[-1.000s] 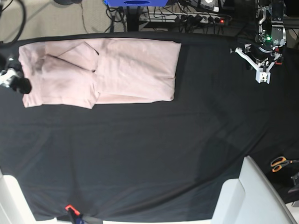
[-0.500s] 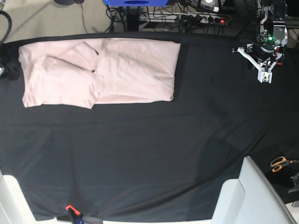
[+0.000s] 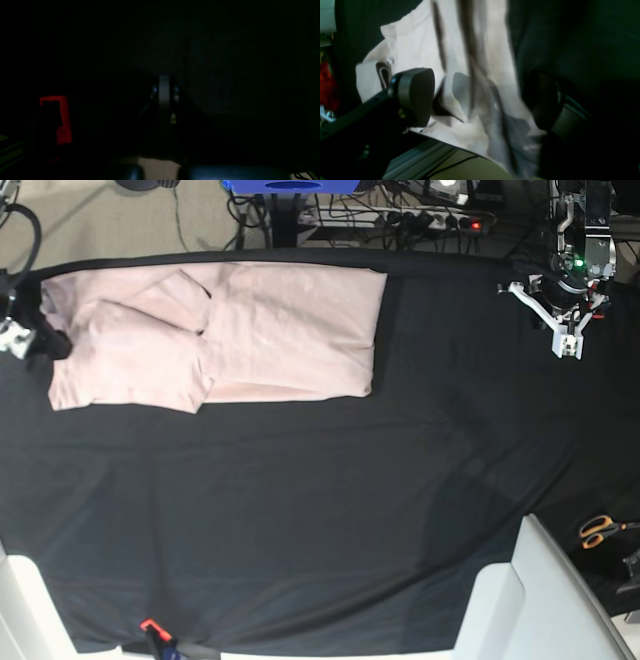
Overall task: Fold the T-shirt properly
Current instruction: 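Grasp the shirt end with the right gripper and fold it over the middle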
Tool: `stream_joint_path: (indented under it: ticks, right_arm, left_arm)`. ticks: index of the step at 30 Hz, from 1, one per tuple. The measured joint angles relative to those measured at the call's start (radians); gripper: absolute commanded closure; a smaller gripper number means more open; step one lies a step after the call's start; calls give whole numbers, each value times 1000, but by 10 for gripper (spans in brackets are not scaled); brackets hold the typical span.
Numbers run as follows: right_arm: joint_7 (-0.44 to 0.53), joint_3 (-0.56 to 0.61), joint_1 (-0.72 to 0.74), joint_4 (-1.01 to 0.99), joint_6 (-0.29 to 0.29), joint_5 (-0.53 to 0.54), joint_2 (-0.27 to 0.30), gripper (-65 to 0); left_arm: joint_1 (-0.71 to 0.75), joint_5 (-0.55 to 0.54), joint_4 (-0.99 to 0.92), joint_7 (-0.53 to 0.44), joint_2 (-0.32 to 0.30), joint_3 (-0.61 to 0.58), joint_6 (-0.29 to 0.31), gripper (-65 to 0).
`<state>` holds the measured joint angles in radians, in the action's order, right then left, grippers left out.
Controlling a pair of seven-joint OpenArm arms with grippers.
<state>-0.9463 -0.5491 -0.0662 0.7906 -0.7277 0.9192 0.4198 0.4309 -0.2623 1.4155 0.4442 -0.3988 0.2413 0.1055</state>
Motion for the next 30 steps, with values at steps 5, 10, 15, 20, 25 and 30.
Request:
stream_joint_path:
  ticks: [5, 10, 15, 20, 25, 30]
  right_arm:
    - [-41, 42, -5, 97, 1, -5, -72, -555]
    - [-40, 42, -9, 88, 1, 5, -88, -431]
    - [-18, 54, -15, 65, 4, -15, -98, -180]
    - [-24, 56, -8, 61, 12, -38, -104, -3]
    - [6, 63, 2, 75, 11, -65, -106, -8]
    - [4, 72, -41, 282, 55, -138, -132, -8]
  left_arm:
    - [-1, 0, 0, 0, 6, 0, 0, 0]
    - [-1, 0, -2, 1, 6, 0, 0, 0]
    - [2, 0, -2, 1, 8, 0, 0, 0]
    - [1, 0, -2, 0, 8, -3, 0, 0]
    - [2, 0, -2, 0, 8, -7, 0, 0]
    - [2, 0, -2, 1, 8, -1, 0, 0]
